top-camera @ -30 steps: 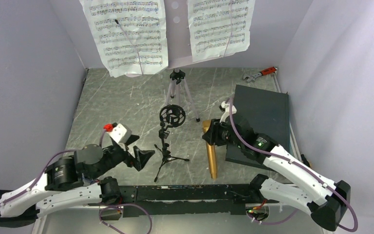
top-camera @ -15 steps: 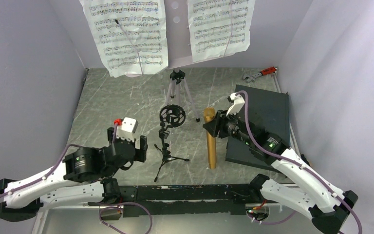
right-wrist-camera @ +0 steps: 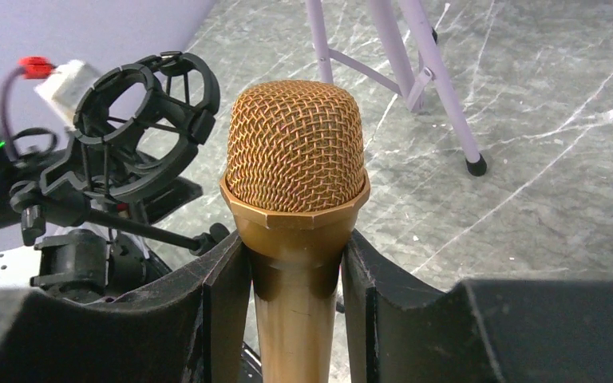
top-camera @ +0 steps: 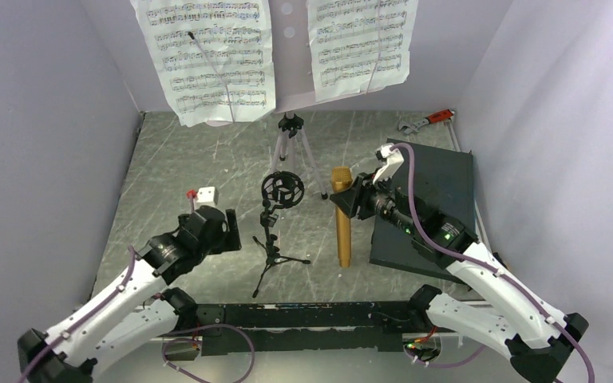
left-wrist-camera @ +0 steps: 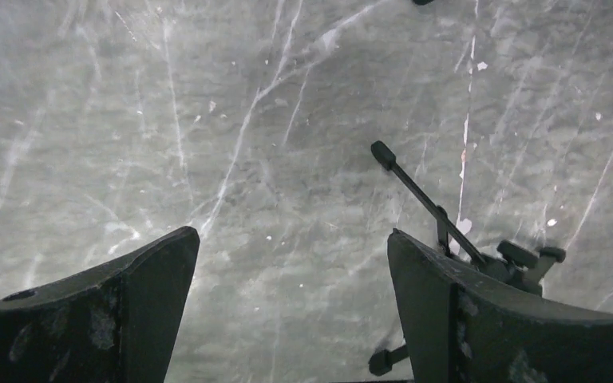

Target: Set up the instrument practice props

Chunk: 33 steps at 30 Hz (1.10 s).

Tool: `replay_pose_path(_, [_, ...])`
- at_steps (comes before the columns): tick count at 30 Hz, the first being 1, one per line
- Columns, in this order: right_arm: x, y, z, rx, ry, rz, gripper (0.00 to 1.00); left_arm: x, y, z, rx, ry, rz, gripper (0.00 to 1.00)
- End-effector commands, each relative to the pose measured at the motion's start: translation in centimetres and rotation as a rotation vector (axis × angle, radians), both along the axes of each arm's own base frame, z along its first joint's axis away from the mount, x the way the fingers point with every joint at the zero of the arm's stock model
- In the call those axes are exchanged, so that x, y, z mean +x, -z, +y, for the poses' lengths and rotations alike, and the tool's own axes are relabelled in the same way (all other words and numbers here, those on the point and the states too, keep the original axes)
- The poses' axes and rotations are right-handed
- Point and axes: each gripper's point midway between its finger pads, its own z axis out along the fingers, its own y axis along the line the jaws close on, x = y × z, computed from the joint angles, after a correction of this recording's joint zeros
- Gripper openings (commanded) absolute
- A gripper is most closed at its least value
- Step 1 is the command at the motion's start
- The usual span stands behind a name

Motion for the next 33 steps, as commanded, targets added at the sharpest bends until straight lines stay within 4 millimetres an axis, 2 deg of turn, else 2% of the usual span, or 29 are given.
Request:
replay_pose_path(1, [0.2, -4.9, 0.3, 0.083, -0.018, -0.119, 0.00, 2.5, 0.6, -2.7, -0.227, 0.094, 0.008, 0.94])
replay_pose_path(3, [0.3, -5.8, 0.2, 0.091, -0.011, -0.141, 0.00, 4.2, 1.3, -2.1, -0.281, 0.069, 0.018, 0.94])
replay_pose_path(4, [0.3, -6.3, 0.1, 0.095, -0.010, -0.152, 0.00, 4.6, 1.4, -2.4, -0.316, 0.087, 0.025, 0.94])
replay_pose_path(8, [0.3, -9.8, -0.1, 0.141, -0.008, -0.246, 0.00, 7.9, 0.9, -0.5, -0.439, 0.041, -0.010, 0.94])
replay_pose_path(11, [0.2, -12.9, 0.0, 0.192, -0.021, -0.330, 0.00, 10.1, -0.7, 1.3, -0.509, 0.012, -0.068, 0.94])
replay_pose_path(16, [0.1, -17.9, 0.4, 0.284, -0.044, -0.493, 0.00, 12.8, -4.4, 5.6, -0.539, -0.074, -0.195, 0.94])
replay_pose_path(20, [-0.3, -22.1, 0.6, 0.348, -0.067, -0.650, 0.00, 13.7, -7.8, 7.5, -0.483, -0.089, -0.303, 0.94])
replay_pose_path(24, [-0.1, -25.3, 1.4, 0.394, -0.087, -0.772, 0.00, 13.6, -9.8, 8.0, -0.433, -0.080, -0.365, 0.94])
replay_pose_path(29, [-0.8, -27.5, 3.1, 0.469, -0.178, -0.858, 0.00, 13.3, -9.9, 8.7, -0.365, -0.082, -0.369, 0.94])
replay_pose_path(33, [-0.8, -28.1, 5.0, 0.486, -0.264, -0.885, 0.00, 12.9, -11.2, 9.0, -0.252, -0.011, -0.400, 0.94])
